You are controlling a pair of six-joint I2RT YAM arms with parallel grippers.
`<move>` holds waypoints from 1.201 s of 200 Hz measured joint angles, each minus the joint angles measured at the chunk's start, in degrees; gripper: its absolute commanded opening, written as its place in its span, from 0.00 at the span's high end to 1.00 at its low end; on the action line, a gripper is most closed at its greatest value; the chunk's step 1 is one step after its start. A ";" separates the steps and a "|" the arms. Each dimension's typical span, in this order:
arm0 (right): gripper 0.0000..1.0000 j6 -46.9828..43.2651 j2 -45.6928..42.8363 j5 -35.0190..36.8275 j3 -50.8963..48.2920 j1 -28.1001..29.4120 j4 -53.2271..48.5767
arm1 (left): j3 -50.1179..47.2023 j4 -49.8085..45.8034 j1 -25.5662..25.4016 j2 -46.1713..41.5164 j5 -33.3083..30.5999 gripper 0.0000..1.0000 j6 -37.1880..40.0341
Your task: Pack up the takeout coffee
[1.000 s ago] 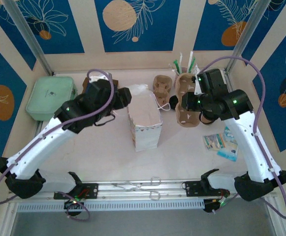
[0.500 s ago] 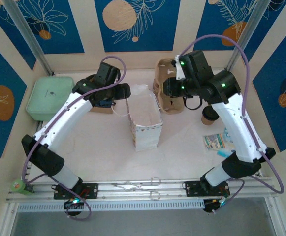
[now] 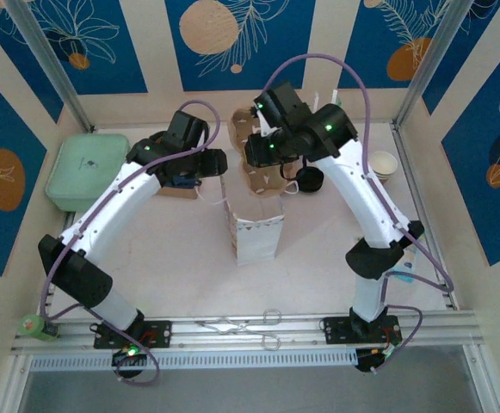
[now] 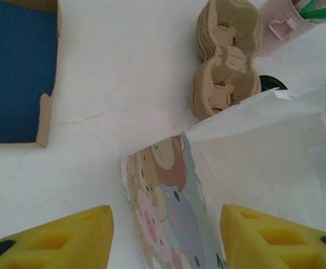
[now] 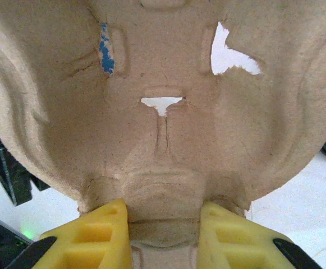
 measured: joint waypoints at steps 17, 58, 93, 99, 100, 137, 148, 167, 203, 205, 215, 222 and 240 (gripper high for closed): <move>0.74 0.22 1.11 0.42 0.00 0.76 -0.92 | -1.09 0.42 0.42 -0.83 1.16 0.47 -0.09; 0.74 0.68 2.12 0.63 -0.02 1.33 -1.75 | -3.74 1.66 1.68 -4.17 3.61 0.44 -0.13; 0.74 1.07 2.19 0.63 -0.02 1.57 -1.75 | -6.03 3.32 3.13 -6.86 6.40 0.42 -0.24; 0.74 1.09 2.21 0.63 -0.04 1.64 -1.75 | -6.40 3.52 3.32 -7.17 6.86 0.41 -0.35; 0.74 1.09 2.21 0.63 -0.04 1.66 -1.73 | -6.45 3.56 3.34 -7.21 6.95 0.41 -0.37; 0.74 1.09 2.54 0.63 -1.05 2.21 -1.70 | -8.52 4.74 3.61 -7.72 9.16 0.42 -0.37; 0.74 1.09 2.80 0.63 -1.49 2.29 -1.66 | -9.09 4.94 3.72 -7.76 9.49 0.43 -0.37; 0.74 1.11 3.32 0.63 -2.19 2.36 -1.70 | -10.49 5.73 4.11 -8.20 10.10 0.44 -0.39; 0.75 1.36 3.65 0.87 -3.21 2.58 -1.64 | -13.86 7.87 4.85 -10.67 12.02 0.46 -0.66; 0.75 1.40 3.65 0.90 -3.23 2.58 -1.64 | -13.99 7.93 4.85 -10.84 12.15 0.46 -0.72; 0.76 1.51 3.65 1.05 -3.39 2.73 -1.60 | -14.43 8.24 4.92 -11.37 12.63 0.47 -1.05; 0.76 1.51 3.65 1.07 -3.43 2.82 -1.64 | -14.60 8.55 4.94 -11.65 12.98 0.47 -1.22; 0.77 1.51 3.67 1.14 -3.48 3.15 -1.66 | -14.82 9.35 4.96 -12.02 13.75 0.48 -1.53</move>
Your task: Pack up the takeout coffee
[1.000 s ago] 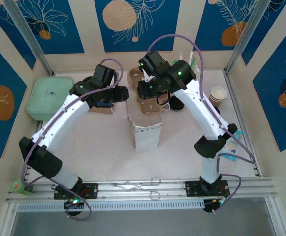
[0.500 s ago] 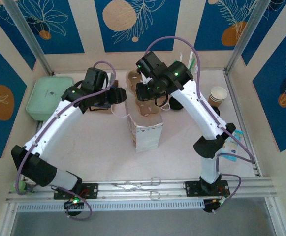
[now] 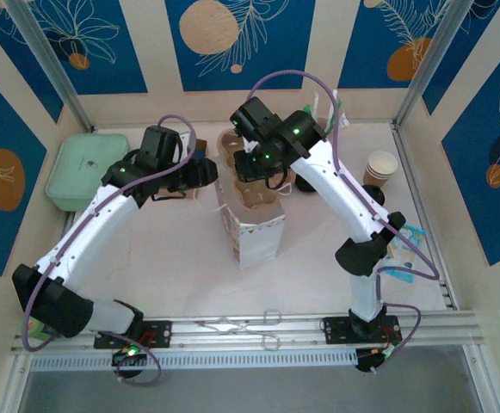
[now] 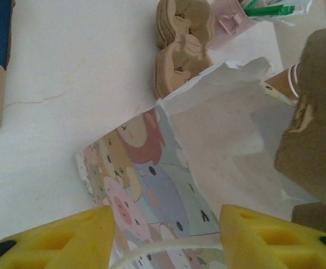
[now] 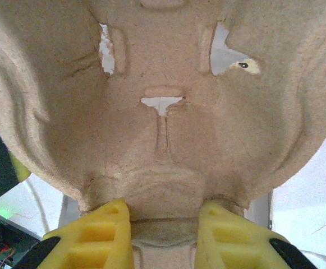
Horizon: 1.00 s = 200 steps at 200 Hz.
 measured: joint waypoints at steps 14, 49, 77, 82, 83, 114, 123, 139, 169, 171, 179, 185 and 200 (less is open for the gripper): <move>0.77 0.02 0.04 0.17 0.00 0.24 -0.07 | -0.24 0.44 0.00 -0.07 0.50 0.48 -0.13; 0.77 0.24 0.52 0.79 -0.02 0.79 -0.17 | -0.87 1.09 0.11 -0.09 1.44 0.51 -0.20; 0.77 0.44 1.38 1.25 -0.07 1.20 -0.85 | -1.27 1.31 0.13 -0.09 1.81 0.53 -0.42; 0.78 0.46 1.53 1.42 -0.07 1.31 -1.03 | -1.31 1.40 0.15 -0.09 1.86 0.53 -0.55; 0.78 0.44 1.55 1.46 -0.07 1.33 -1.07 | -1.31 1.42 0.15 -0.09 1.86 0.53 -0.55; 0.78 0.87 2.32 2.86 -0.02 1.92 -2.25 | -1.60 2.16 0.26 -0.15 1.92 0.54 -0.63; 0.78 0.90 2.60 3.26 0.26 2.12 -2.89 | -1.68 2.27 0.26 -0.26 1.92 0.54 -0.63; 0.78 1.01 3.21 3.76 1.57 2.49 -3.61 | -1.81 2.40 0.26 -0.52 2.03 0.54 -0.87; 0.78 1.05 3.58 4.26 4.83 3.17 -4.87 | -1.90 2.51 0.26 -1.25 2.03 0.54 -1.27; 0.78 1.07 3.58 4.26 5.01 3.19 -4.87 | -1.92 2.51 0.26 -1.29 2.05 0.54 -1.33; 0.78 1.07 3.58 4.26 5.57 3.28 -4.83 | -1.95 2.51 0.26 -1.42 2.03 0.54 -1.46; 0.78 1.07 3.58 4.26 5.75 3.30 -4.85 | -1.95 2.54 0.26 -1.49 2.03 0.54 -1.49; 0.78 1.07 3.58 4.22 5.73 3.34 -4.94 | -2.08 2.58 0.26 -1.49 2.05 0.54 -1.62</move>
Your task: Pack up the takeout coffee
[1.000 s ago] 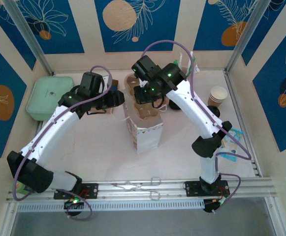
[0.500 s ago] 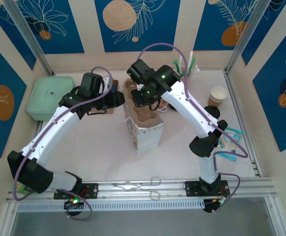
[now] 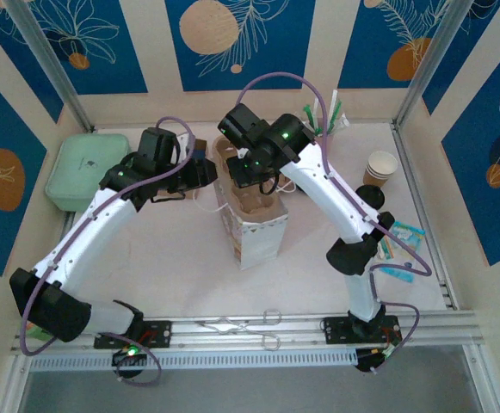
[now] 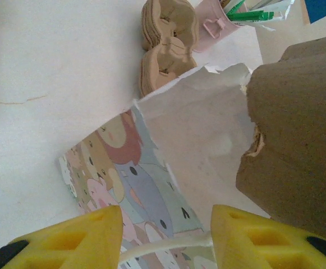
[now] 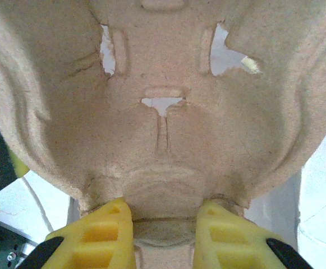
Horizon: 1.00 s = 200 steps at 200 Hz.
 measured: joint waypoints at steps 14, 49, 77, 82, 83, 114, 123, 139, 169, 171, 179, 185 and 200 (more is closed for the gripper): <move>0.78 0.00 0.00 -0.02 -0.13 0.00 -0.07 | -0.22 0.00 0.00 0.00 0.00 0.54 -0.04; 0.78 0.00 -0.02 -0.07 -1.77 0.00 0.24 | -0.39 0.00 0.00 -0.11 0.00 0.53 -0.04; 0.78 0.04 -0.02 -0.28 -4.11 -0.02 0.37 | -0.42 0.00 0.00 -0.46 0.00 0.54 -0.04; 0.78 0.04 -0.02 -0.28 -4.48 -0.02 0.39 | -0.42 0.00 0.00 -0.50 0.00 0.53 -0.04; 0.78 0.07 -0.02 -0.28 -4.55 -0.02 0.39 | -0.42 0.00 0.00 -0.50 0.00 0.54 -0.07; 0.78 0.42 -0.02 -0.24 -5.33 -0.02 0.37 | -0.44 0.00 0.00 -0.72 0.00 0.54 -0.04; 0.78 0.44 -0.02 -0.24 -5.35 0.00 0.37 | -0.46 0.00 0.00 -0.74 0.00 0.54 -0.07; 0.78 0.44 -0.02 -0.22 -5.46 0.00 0.35 | -0.46 0.00 0.00 -0.74 -0.02 0.54 -0.07; 0.79 0.48 -0.13 -0.17 -6.78 0.20 0.35 | -0.46 0.00 0.00 -0.74 -0.02 0.54 -0.07; 0.78 0.48 -0.17 -0.17 -6.93 0.22 0.35 | -0.46 0.00 0.00 -0.74 -0.02 0.54 -0.07; 0.78 0.50 -0.31 -0.17 -7.45 0.31 0.39 | -0.46 0.00 0.00 -0.74 -0.02 0.54 -0.07; 0.78 0.52 -0.37 -0.17 -7.80 0.35 0.35 | -0.46 0.00 0.00 -0.74 -0.02 0.54 -0.07; 0.78 0.66 -0.63 -0.15 -8.59 0.48 0.52 | -0.46 0.00 0.00 -0.74 -0.02 0.54 -0.07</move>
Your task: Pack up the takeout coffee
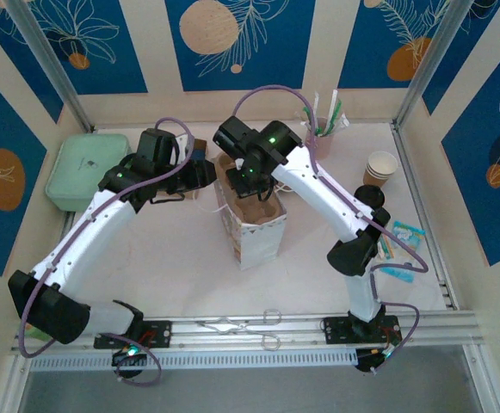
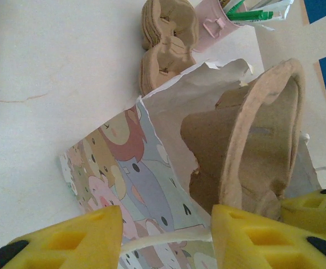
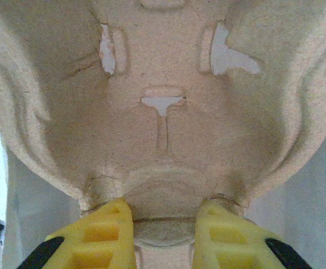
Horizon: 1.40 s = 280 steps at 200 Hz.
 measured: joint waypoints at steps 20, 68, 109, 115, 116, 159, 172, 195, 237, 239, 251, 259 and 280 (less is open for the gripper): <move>0.78 0.00 -0.13 -0.02 -0.63 0.00 0.13 | 0.00 0.00 0.00 0.00 0.00 0.54 0.02; 0.79 0.02 -0.15 -0.04 -1.99 0.00 0.31 | 0.00 0.00 0.00 0.00 0.00 0.54 0.00; 0.79 0.20 -0.15 -0.04 -2.82 0.00 0.26 | -0.59 0.37 0.00 -0.28 0.00 0.54 -0.22; 0.79 0.22 -0.15 -0.04 -2.82 0.00 0.24 | -0.59 0.44 0.00 -0.31 0.00 0.54 -0.24; 0.79 0.22 -0.15 -0.04 -2.82 0.00 0.24 | -0.59 0.44 0.00 -0.31 0.00 0.54 -0.24; 0.79 0.24 -0.26 -0.04 -3.50 0.17 0.26 | -0.66 0.50 0.00 -0.33 0.00 0.54 -0.42; 0.79 0.24 -0.37 -0.09 -3.89 0.33 0.22 | -0.66 0.52 0.00 -0.33 0.00 0.54 -0.42; 0.79 0.24 -0.42 -0.09 -4.44 0.70 0.17 | -0.66 0.81 0.00 -0.33 0.00 0.54 -0.44; 0.79 0.22 -0.74 -0.13 -5.51 1.33 0.26 | -0.68 0.87 0.00 -0.44 0.00 0.53 -0.42; 0.79 0.22 -0.76 -0.11 -5.55 1.36 0.24 | -0.68 0.85 0.00 -0.44 0.00 0.52 -0.42; 0.79 0.20 -0.92 -0.13 -5.99 1.68 0.26 | -0.68 0.85 0.00 -0.61 -0.04 0.50 -0.35; 0.79 0.20 -1.14 -0.13 -6.45 1.95 0.31 | -0.68 0.85 0.00 -0.70 -0.20 0.49 -0.39; 0.79 0.17 -2.01 -0.13 -7.63 2.56 0.50 | -0.68 0.83 0.02 -0.74 -0.33 0.48 -0.24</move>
